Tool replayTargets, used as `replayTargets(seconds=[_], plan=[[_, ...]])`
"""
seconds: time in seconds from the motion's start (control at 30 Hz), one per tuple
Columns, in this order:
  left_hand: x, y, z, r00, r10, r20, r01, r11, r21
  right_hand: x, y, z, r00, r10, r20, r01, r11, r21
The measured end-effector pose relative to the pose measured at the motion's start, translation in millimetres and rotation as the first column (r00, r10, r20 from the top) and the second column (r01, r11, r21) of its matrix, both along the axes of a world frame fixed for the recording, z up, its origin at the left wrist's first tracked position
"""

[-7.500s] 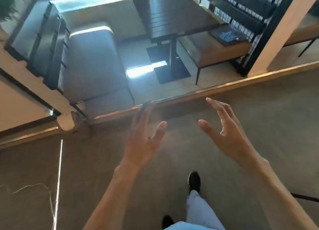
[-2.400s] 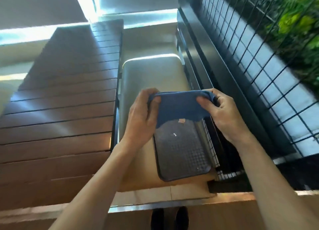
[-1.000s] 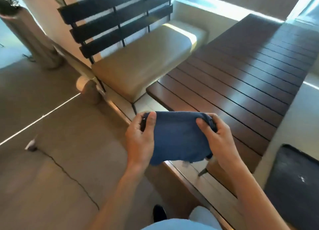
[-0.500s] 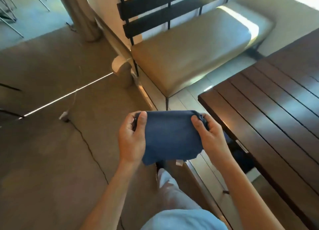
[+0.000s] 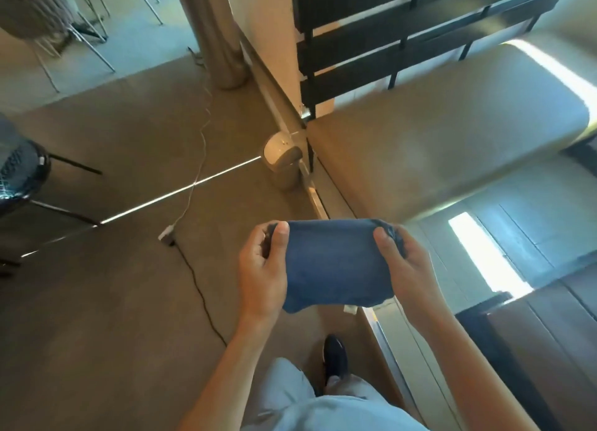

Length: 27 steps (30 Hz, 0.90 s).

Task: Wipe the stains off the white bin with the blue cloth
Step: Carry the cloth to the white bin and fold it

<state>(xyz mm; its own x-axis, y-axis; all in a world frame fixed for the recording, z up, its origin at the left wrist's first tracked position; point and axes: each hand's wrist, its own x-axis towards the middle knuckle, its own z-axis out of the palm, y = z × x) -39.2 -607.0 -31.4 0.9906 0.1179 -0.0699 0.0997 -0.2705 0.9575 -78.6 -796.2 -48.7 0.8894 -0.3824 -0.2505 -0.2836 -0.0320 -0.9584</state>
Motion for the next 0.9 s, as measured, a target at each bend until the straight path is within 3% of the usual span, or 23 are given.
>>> replayTargets(seconds=[0.17,0.77,0.9], plan=[[78,20,-9,1.000,0.030,0.008,-0.030,0.999,-0.020,78,18,-3,0.999,0.035,0.003,-0.035,0.999,0.004],[378,135,-15,0.997,-0.062,-0.034,0.061,0.998,-0.031,362,148,-14,0.995,-0.097,-0.017,0.098,0.991,0.095],[434,139,-19,0.996,-0.089,-0.015,0.088,0.996,-0.020,410,157,-14,0.994,-0.110,-0.009,0.111,0.993,0.043]])
